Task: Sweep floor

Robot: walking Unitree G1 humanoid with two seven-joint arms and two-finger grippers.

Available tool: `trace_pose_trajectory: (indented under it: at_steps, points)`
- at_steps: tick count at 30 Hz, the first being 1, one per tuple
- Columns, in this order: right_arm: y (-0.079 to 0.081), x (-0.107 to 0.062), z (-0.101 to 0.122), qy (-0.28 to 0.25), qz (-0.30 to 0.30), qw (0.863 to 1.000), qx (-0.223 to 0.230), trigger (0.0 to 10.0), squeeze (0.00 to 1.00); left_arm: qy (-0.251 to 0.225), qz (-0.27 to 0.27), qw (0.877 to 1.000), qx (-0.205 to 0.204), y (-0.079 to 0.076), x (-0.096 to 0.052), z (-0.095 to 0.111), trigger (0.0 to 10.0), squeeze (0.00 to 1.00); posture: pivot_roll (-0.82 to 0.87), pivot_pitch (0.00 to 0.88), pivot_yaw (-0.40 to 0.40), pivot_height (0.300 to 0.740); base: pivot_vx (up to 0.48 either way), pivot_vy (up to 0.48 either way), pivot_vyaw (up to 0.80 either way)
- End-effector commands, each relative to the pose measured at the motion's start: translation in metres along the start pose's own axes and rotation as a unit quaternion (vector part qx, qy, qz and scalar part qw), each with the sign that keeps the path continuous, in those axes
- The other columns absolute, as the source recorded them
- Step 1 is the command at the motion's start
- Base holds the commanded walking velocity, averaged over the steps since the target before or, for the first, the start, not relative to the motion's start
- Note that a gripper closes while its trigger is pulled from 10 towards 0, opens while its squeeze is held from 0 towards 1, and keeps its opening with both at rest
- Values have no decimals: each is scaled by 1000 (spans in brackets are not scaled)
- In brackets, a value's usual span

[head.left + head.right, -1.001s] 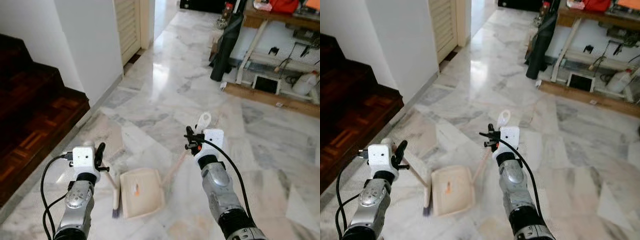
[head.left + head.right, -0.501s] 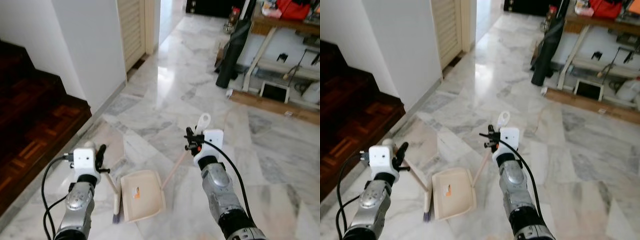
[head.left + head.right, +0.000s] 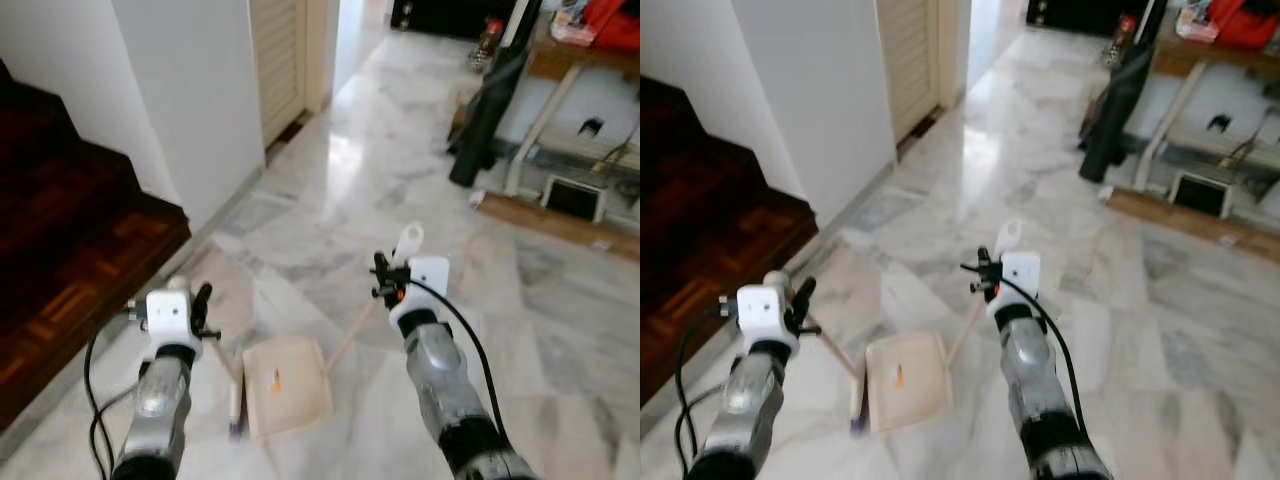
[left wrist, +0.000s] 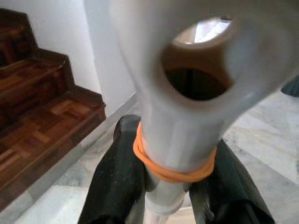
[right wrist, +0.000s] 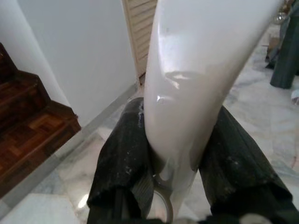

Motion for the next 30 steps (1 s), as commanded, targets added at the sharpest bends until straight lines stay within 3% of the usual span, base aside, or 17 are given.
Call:
trace_pose_trajectory:
  at_steps: [1,21,30]
  points:
    - [7,5,11,-22,12,1000,-3,10000,0,-15,3,1000,-3,3,0,5,10000,0,4,72,-11,740,0,0,0]
    - [1,5,9,-15,-7,1000,-8,10000,0,-7,-2,1000,-6,2,0,3,10000,0,8,75,-8,740,0,0,-715]
    - [-1,5,10,-17,-13,1000,-9,10000,0,-10,-5,1000,-5,1,1,4,10000,0,9,80,-7,740,0,152,-781]
Point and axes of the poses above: a point about 5 cm out from each wrist's last joint towards the gripper, its own x axis pointing out of the wrist towards the gripper, its own z axis along the axis of the wrist's last joint, y = z × x, the point moved 3 cm from there along x, pointing out of the wrist towards the gripper, and after that the axes turned 13 degrees about x, right-handed, at the moved point
